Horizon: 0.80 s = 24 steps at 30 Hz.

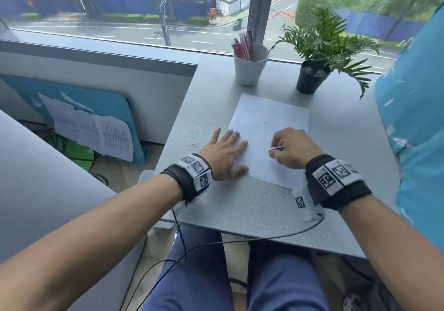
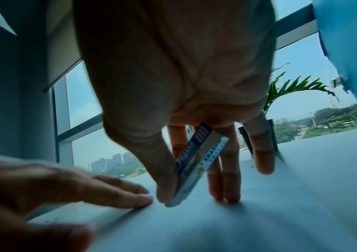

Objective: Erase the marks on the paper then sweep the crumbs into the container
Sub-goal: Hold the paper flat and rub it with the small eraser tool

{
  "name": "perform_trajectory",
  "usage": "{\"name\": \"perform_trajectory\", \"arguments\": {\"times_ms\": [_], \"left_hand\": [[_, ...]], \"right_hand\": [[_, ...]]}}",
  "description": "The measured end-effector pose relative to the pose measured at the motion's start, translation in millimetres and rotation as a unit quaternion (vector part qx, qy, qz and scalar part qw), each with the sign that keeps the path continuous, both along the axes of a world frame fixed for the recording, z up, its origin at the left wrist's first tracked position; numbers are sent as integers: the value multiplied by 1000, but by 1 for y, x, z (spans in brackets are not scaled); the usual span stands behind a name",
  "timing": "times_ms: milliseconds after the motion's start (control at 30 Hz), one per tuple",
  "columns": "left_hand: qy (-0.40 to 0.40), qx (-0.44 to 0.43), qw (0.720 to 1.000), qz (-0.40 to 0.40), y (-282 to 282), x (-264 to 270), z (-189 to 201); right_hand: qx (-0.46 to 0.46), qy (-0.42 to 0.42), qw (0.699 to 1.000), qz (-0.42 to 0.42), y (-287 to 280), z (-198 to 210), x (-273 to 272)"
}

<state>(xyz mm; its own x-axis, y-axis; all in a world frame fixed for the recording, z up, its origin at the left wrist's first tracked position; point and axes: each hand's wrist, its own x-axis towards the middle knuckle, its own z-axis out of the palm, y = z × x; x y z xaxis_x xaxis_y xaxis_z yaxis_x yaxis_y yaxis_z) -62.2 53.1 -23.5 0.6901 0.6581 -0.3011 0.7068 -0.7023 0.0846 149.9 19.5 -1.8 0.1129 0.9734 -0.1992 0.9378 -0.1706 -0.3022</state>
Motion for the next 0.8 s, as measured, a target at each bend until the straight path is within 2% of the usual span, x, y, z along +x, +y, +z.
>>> {"name": "perform_trajectory", "arguments": {"times_ms": [200,267,467,667,800], "left_hand": [[-39,13,999,-27,-15,20,12],[-78,-24,996,-36,-15,16,12],[-141,-105,983,-49,-10,22,9],[-105,-64,992,-10,-9,44,4],[-84,-64,994,27,-8,55,-1]], "right_hand": [[-23,-10,1000,10,1,-3,7],[-16,-2,1000,24,-1,-1,10],[40,7,999,-29,-14,-7,13],[68,29,997,-24,-20,-4,16],[86,60,993,-55,-29,-5,19]]}}
